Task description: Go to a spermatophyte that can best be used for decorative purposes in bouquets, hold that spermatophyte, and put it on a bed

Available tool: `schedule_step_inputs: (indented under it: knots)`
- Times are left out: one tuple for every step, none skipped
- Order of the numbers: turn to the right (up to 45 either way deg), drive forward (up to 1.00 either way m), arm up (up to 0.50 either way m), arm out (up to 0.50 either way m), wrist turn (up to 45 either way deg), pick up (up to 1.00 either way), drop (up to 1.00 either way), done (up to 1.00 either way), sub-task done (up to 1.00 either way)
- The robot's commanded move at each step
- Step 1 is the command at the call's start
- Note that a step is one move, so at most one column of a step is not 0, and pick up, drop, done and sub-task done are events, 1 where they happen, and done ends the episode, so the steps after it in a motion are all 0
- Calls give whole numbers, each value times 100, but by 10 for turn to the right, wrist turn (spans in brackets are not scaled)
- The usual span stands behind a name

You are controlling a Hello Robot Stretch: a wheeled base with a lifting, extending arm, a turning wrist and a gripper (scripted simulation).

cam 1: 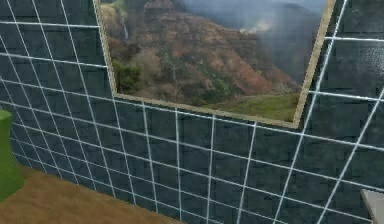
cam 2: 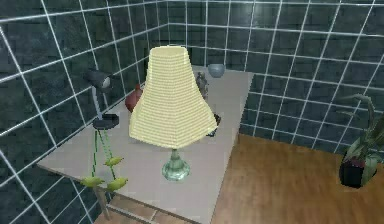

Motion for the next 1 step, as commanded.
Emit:
schedule_step_inputs:
  knots:
    - [-240,0,0,0,0,0,0,0,0]
